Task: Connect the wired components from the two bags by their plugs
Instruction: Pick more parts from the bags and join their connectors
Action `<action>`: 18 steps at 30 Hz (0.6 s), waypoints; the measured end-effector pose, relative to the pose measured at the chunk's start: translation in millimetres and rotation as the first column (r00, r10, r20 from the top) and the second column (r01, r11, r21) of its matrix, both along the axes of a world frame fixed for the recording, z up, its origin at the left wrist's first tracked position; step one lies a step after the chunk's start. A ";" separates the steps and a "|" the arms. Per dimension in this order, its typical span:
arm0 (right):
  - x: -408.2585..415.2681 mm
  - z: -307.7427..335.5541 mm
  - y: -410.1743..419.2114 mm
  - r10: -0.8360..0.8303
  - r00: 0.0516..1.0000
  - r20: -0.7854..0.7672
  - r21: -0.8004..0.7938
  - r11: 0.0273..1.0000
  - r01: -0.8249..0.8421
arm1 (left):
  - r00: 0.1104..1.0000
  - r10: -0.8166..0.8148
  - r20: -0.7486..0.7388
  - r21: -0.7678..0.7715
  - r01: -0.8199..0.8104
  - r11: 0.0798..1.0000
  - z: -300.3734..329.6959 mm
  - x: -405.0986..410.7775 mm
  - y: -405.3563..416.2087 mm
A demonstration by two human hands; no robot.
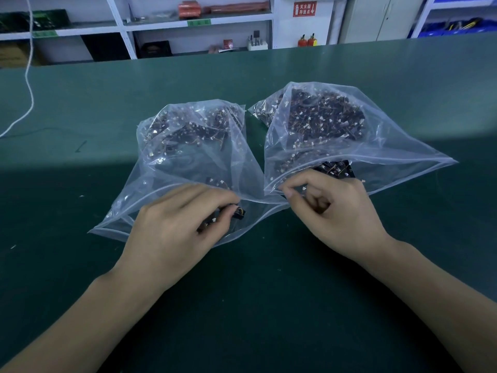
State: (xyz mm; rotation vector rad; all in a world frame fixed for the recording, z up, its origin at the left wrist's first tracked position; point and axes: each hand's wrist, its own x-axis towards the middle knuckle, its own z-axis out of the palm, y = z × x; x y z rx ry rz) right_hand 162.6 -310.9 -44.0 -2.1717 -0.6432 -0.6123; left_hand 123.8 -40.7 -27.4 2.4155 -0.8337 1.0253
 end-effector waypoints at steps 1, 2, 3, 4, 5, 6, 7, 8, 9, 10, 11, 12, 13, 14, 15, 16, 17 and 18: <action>-1.1 0.5 0.8 0.044 0.999 0.010 0.001 0.999 -0.044 | 1.000 -0.016 0.010 -0.023 0.016 1.000 0.2 -1.0 -1.6; -2.7 1.0 1.5 0.091 0.996 0.015 -0.003 0.996 -0.091 | 0.999 -0.030 0.017 -0.052 0.031 0.998 0.3 -2.1 -3.0; -4.4 1.6 2.6 0.138 0.990 0.010 -0.015 0.990 -0.138 | 0.999 -0.047 0.017 -0.081 0.049 0.996 0.2 -3.0 -4.8; -6.4 2.3 3.7 0.179 0.984 -0.002 -0.031 0.983 -0.179 | 0.998 -0.068 0.011 -0.106 0.069 0.992 -0.2 -4.2 -6.6; -8.2 3.0 5.2 0.210 0.978 -0.019 -0.050 0.976 -0.211 | 0.996 -0.091 -0.001 -0.128 0.090 0.988 -0.7 -5.1 -8.6; -9.8 3.4 6.7 0.230 0.972 -0.035 -0.065 0.970 -0.232 | 0.993 -0.114 -0.018 -0.150 0.110 0.983 -1.4 -5.9 -10.9; -10.8 3.7 8.1 0.248 0.968 -0.044 -0.071 0.965 -0.250 | 0.991 -0.132 -0.034 -0.175 0.124 0.977 -2.3 -7.0 -13.5; -11.1 3.5 9.4 0.266 0.963 -0.049 -0.069 0.961 -0.269 | 0.988 -0.147 -0.046 -0.197 0.135 0.971 -3.1 -7.9 -15.9; -11.0 2.9 10.4 0.286 0.957 -0.055 -0.060 0.955 -0.289 | 0.986 -0.160 -0.055 -0.214 0.145 0.966 -3.6 -8.8 -17.9; -10.7 2.1 11.3 0.306 0.950 -0.063 -0.044 0.950 -0.309 | 0.983 -0.171 -0.061 -0.226 0.153 0.962 -3.9 -9.5 -19.0; -10.3 1.0 11.7 0.322 0.944 -0.070 -0.026 0.946 -0.324 | 0.982 -0.178 -0.067 -0.231 0.159 0.960 -4.3 -10.0 -19.6; -9.9 -0.1 11.8 0.331 0.941 -0.077 -0.010 0.943 -0.332 | 0.981 -0.182 -0.071 -0.232 0.161 0.959 -4.7 -10.3 -19.7; -9.5 -1.0 12.0 0.333 0.940 -0.081 0.003 0.943 -0.334 | 0.981 -0.180 -0.077 -0.231 0.158 0.960 -4.9 -10.1 -19.3; -9.4 -1.6 12.3 0.330 0.941 -0.079 0.011 0.944 -0.331 | 0.981 -0.173 -0.086 -0.230 0.150 0.962 -5.1 -9.6 -18.7; -9.0 -1.8 12.5 0.325 0.943 -0.067 0.015 0.946 -0.324 | 0.981 -0.164 -0.099 -0.232 0.138 0.963 -5.1 -8.7 -17.9; -8.8 -1.9 12.5 0.316 0.948 -0.047 0.016 0.949 -0.315 | 0.980 -0.159 -0.116 -0.234 0.129 0.964 -5.3 -7.7 -17.2; -8.5 -1.6 12.4 0.303 0.953 -0.022 0.014 0.953 -0.303 | 0.978 -0.161 -0.133 -0.235 0.127 0.964 -5.6 -6.7 -16.6; -8.0 -1.2 12.0 0.288 0.958 0.005 0.009 0.957 -0.288 | 0.974 -0.170 -0.150 -0.235 0.132 0.963 -5.7 -5.8 -16.1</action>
